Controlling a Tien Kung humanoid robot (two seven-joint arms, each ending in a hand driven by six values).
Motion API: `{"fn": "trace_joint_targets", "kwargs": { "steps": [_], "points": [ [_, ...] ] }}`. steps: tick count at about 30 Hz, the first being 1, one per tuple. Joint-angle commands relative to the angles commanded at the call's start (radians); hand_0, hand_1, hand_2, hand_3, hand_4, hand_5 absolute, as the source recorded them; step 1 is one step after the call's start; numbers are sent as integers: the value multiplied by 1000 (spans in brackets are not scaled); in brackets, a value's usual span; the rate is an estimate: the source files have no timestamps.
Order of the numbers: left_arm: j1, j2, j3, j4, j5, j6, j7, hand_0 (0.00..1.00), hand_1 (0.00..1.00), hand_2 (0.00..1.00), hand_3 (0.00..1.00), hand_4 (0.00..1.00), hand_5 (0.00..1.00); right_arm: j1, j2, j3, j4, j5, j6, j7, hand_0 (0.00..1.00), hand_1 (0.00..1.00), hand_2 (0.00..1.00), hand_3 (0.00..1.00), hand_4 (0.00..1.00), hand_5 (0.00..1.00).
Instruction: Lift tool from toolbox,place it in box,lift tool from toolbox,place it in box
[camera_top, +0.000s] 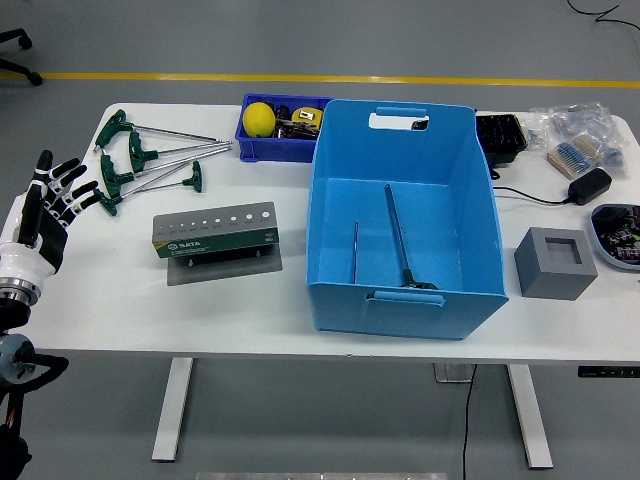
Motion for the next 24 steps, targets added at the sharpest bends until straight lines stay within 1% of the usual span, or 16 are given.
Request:
{"fn": "trace_joint_targets", "kwargs": {
  "steps": [4,8,10,11,12,19,23,24],
  "points": [
    [7,-7,9,-39,-19,-1,6,687,697,787,715,927,786,1,0,0,0,1,0,1,733,722,766,597,837,732],
    [10,-3,27,-80,-38,-3,9,683,705,791,715,927,785,2,-1,4,0,-7,-1,-2,733,719,765,596,835,730],
    [11,-2,33,-91,-42,-8,12,683,705,791,715,927,785,3,-1,5,0,-10,-1,-2,733,719,765,596,835,730],
    [10,-2,36,-93,-43,-11,14,683,705,791,715,927,785,3,-2,5,1,-8,-1,-2,733,719,765,596,835,730],
    [9,-2,39,-94,-44,-12,15,712,730,814,726,925,779,4,-2,4,1,-6,-1,-2,731,719,765,596,835,730],
    [-4,4,65,-95,-42,-20,21,719,731,819,728,926,785,17,-2,5,1,-10,-2,-2,732,716,764,596,834,730],
    [4,7,64,-98,-40,-23,20,719,731,819,728,926,785,24,-1,10,1,-23,0,-3,732,716,764,596,834,730],
    [9,11,63,-99,-40,-25,20,717,726,821,741,928,793,26,-2,8,2,-22,1,-2,731,715,764,597,835,730]
  ]
}}
